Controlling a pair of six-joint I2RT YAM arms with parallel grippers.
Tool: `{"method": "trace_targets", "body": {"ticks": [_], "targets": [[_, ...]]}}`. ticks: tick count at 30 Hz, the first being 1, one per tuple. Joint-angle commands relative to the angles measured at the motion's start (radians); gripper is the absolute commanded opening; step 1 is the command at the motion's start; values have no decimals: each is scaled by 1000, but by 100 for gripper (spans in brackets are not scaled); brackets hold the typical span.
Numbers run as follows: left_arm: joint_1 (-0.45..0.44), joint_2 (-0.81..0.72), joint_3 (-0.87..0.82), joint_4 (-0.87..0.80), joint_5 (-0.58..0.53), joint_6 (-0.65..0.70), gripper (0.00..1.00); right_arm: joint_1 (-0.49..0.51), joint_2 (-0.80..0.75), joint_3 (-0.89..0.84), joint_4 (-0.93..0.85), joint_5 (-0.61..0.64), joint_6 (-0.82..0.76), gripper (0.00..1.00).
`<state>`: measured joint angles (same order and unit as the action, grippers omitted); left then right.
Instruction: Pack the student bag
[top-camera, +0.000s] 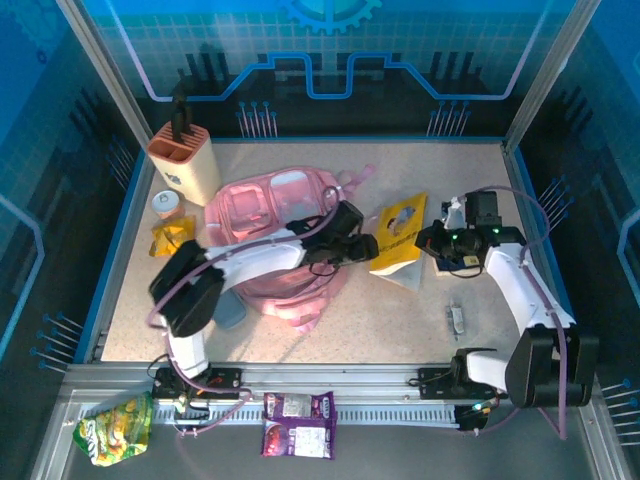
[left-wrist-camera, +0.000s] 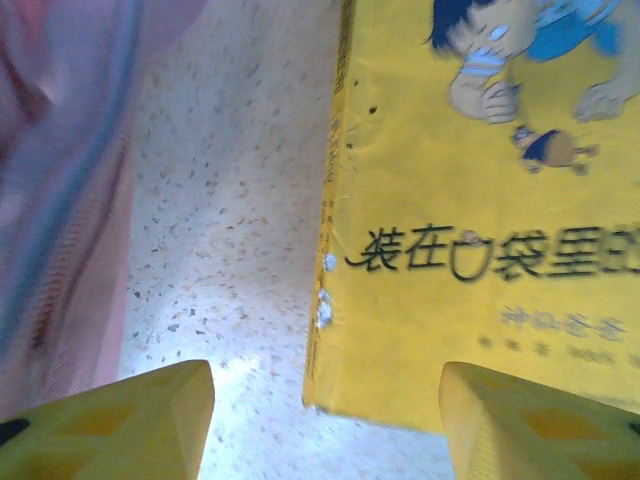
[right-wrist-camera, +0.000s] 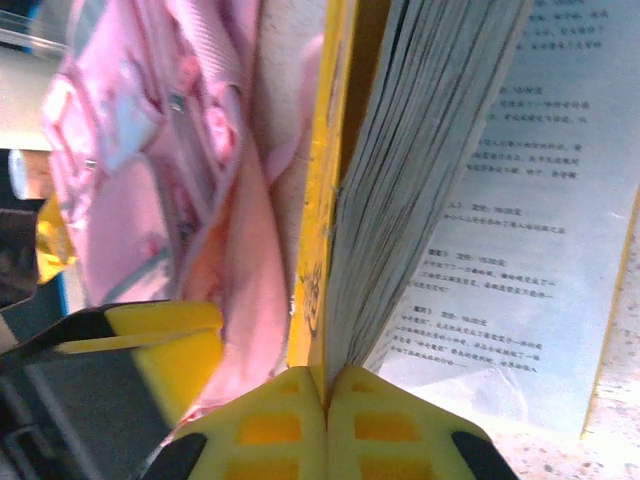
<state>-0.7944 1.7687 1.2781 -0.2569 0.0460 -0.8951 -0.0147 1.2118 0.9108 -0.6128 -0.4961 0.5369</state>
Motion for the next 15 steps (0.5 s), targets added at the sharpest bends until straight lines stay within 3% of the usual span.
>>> {"method": "trace_targets", "body": {"ticks": [1,5,10,15], "targets": [[48,-137,-88,115,68,-62,68,-11,-67,83,-25,-132,25,0],[108,-271,-185,211,137,-93,84,-5,-121,133,-30,-227,62,0],[171,-350,-266,312,230,-149,89,15,-176,159,40,-329,137,0],[176,-343,-315,526,329,-256,91,88,-195,101,275,-400,316,0]]}}
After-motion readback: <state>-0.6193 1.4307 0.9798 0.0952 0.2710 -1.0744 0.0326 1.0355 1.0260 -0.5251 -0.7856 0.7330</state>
